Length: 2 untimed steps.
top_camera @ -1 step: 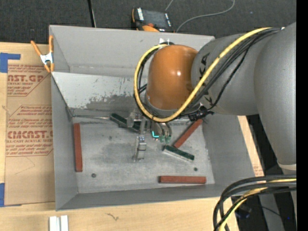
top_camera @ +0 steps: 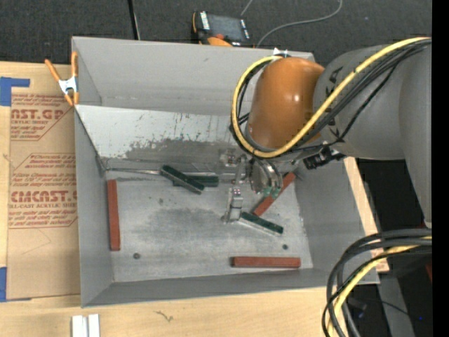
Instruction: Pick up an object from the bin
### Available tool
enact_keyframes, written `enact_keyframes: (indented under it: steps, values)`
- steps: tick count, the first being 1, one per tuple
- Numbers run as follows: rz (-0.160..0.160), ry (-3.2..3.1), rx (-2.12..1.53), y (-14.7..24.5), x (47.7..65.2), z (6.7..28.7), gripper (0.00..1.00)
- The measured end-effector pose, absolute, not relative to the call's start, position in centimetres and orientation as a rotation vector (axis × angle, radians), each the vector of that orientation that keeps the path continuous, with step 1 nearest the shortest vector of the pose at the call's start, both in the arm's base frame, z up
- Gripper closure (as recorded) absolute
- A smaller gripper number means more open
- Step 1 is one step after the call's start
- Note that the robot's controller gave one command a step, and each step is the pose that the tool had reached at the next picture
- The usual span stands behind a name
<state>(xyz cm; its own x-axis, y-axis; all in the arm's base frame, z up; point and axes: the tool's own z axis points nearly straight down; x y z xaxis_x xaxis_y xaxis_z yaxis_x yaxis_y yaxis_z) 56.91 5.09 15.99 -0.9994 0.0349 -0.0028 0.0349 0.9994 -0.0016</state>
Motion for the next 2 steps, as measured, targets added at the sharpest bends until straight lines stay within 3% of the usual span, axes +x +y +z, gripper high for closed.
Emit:
enact_keyframes:
  steps: [1, 2]
  values:
    - [-0.003, 3.141, 0.067, -0.2, 56.2, 15.6, 0.00]
    - [-0.001, 3.147, -0.072, -4.2, 55.5, 6.5, 0.00]
